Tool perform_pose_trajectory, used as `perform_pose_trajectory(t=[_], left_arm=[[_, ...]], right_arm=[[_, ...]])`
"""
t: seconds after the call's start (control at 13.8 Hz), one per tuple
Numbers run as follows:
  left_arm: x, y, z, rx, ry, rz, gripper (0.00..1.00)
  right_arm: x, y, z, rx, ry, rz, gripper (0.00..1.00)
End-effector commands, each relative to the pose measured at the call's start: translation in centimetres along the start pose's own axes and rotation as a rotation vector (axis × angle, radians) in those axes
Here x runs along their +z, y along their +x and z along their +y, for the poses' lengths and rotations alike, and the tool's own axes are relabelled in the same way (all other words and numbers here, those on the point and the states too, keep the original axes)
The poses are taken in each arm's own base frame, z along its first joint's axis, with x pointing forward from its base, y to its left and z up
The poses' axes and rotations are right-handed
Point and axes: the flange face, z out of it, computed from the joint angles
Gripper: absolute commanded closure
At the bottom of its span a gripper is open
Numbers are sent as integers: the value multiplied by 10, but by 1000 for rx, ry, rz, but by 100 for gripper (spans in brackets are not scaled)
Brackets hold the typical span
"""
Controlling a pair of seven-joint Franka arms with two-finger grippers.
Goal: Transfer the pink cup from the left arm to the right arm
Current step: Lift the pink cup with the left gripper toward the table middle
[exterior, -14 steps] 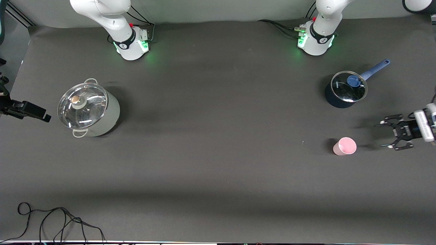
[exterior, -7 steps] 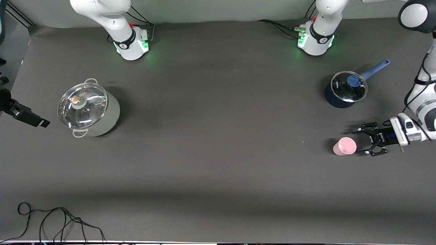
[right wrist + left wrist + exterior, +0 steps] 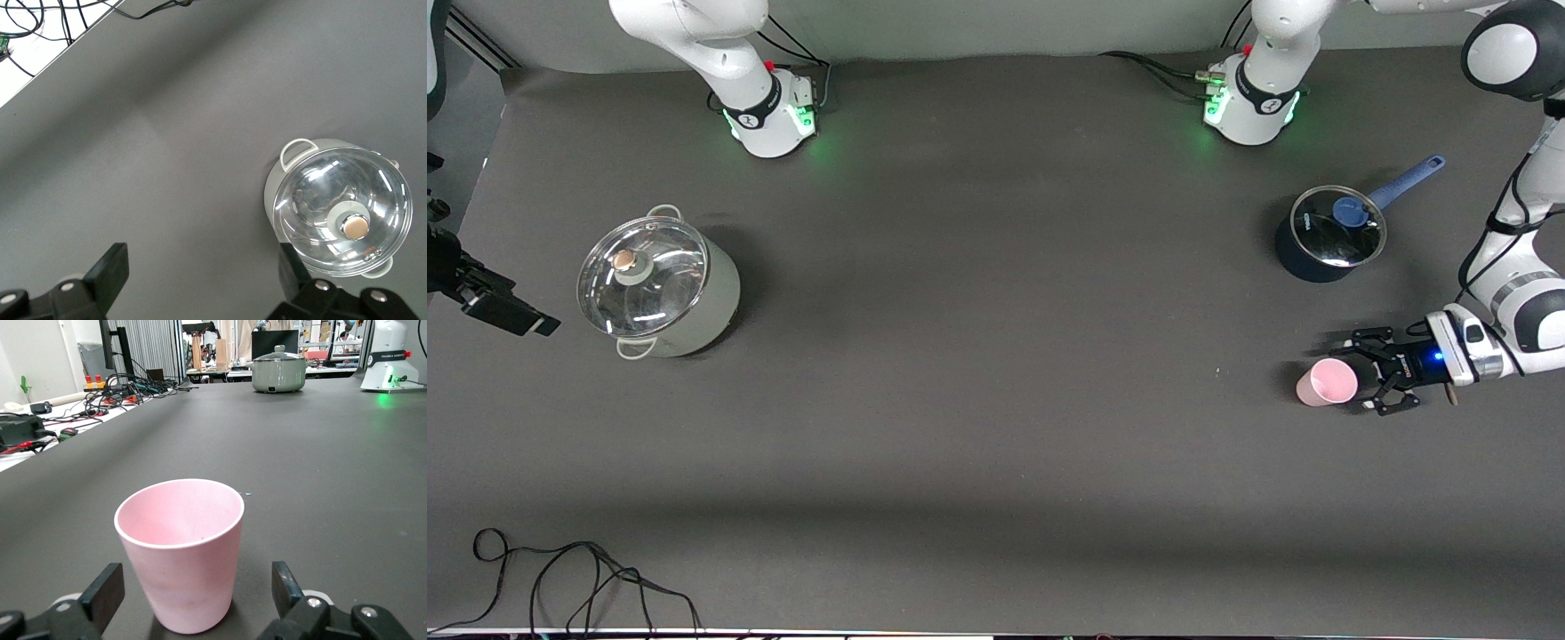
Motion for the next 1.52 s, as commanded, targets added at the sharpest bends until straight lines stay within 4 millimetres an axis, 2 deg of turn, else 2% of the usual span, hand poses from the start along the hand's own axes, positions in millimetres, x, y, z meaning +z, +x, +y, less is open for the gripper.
perform_pose_trajectory(t=[0.0, 0.29, 0.87, 0.94, 1.09, 1.16, 1.3, 1.45], left_arm=[[3, -15, -6, 65, 4, 64, 2], [14, -24, 0, 71, -10, 98, 1], [63, -25, -8, 91, 13, 189, 1], [69, -23, -9, 89, 13, 196, 6], [70, -17, -17, 116, 11, 191, 86], [70, -17, -18, 115, 13, 192, 100], [78, -9, -22, 121, 14, 210, 100], [99, 12, -35, 124, 15, 253, 100]], right_arm=[[-4, -1, -4, 24, 7, -8, 1], [-4, -1, -4, 24, 7, -8, 1], [-5, -2, -4, 7, 8, -7, 1], [-5, -2, -4, -15, 8, -8, 1], [-9, -5, -3, -192, 10, -3, 1], [-10, -6, -3, -303, 10, -1, 1], [-10, -7, 1, -487, -6, -14, 1], [-12, -7, 2, -516, -5, -11, 1]])
